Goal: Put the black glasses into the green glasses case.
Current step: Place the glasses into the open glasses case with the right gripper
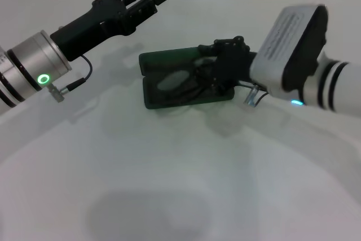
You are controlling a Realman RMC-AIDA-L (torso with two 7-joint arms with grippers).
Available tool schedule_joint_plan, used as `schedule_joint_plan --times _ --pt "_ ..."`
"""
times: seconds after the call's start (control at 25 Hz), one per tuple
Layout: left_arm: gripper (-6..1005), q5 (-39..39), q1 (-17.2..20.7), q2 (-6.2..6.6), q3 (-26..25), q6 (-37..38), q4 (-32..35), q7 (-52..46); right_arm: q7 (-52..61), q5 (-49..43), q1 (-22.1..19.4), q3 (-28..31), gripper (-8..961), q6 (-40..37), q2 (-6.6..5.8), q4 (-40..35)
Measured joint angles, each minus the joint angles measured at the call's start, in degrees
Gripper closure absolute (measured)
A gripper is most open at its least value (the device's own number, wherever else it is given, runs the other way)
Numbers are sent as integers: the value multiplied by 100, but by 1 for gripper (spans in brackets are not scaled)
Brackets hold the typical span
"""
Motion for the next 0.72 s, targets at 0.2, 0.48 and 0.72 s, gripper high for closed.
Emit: schedule_joint_plan --times 0.2,0.48,0.72 --pt "467 1 -31 -6 1 8 0 -5 1739 -1659 182 729 556 -1108 -100 50" --pt "468 3 -99 -16 8 0 -37 17 2333 -3649 -137 1385 555 -1402 427 -269" --pt "468 3 -69 -26 9 -4 -45 33 2329 -3733 -83 1338 539 -1237 435 -429"
